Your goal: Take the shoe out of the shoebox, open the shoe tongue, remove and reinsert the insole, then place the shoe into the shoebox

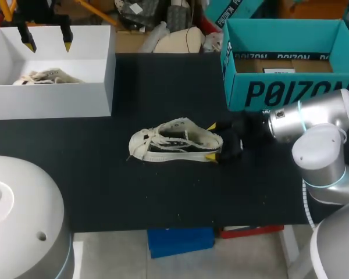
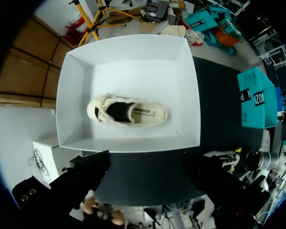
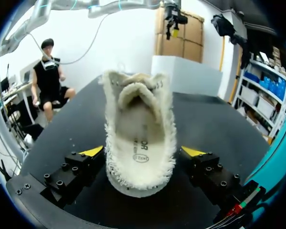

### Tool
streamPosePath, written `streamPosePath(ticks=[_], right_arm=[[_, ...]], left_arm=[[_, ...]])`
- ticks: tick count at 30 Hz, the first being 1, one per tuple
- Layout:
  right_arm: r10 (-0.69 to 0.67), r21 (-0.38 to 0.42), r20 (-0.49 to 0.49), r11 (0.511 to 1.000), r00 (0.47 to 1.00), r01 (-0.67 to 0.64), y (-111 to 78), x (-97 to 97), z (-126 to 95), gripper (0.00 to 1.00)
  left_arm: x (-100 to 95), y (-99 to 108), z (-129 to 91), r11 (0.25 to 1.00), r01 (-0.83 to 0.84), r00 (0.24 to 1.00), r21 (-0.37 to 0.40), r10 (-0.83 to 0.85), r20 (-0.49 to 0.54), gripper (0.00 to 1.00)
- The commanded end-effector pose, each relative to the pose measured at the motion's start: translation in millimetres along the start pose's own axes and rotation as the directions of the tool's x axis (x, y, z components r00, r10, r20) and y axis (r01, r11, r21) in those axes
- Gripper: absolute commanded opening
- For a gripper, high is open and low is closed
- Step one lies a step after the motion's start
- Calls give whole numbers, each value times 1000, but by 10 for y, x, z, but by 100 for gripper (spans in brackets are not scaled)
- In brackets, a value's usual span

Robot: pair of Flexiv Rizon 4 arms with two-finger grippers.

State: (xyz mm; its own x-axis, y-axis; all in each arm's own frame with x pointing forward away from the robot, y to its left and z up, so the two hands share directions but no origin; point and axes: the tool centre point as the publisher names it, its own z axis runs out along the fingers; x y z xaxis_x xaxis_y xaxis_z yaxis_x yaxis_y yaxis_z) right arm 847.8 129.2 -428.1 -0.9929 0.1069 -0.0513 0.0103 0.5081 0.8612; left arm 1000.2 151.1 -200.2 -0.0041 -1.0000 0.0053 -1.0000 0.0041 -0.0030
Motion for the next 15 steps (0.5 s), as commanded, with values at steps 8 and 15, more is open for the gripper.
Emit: streamPosePath(ticks=[8, 15], right_arm=[[9, -12, -6, 1000, 1000, -9, -34, 1, 82, 100], [22, -25, -23, 999, 999, -23, -38, 19, 136, 100]], left_arm=[[4, 3, -1, 1000, 2, 1000, -1, -2, 3, 100], [4, 3, -1, 1000, 2, 1000, -1, -2, 3, 100]])
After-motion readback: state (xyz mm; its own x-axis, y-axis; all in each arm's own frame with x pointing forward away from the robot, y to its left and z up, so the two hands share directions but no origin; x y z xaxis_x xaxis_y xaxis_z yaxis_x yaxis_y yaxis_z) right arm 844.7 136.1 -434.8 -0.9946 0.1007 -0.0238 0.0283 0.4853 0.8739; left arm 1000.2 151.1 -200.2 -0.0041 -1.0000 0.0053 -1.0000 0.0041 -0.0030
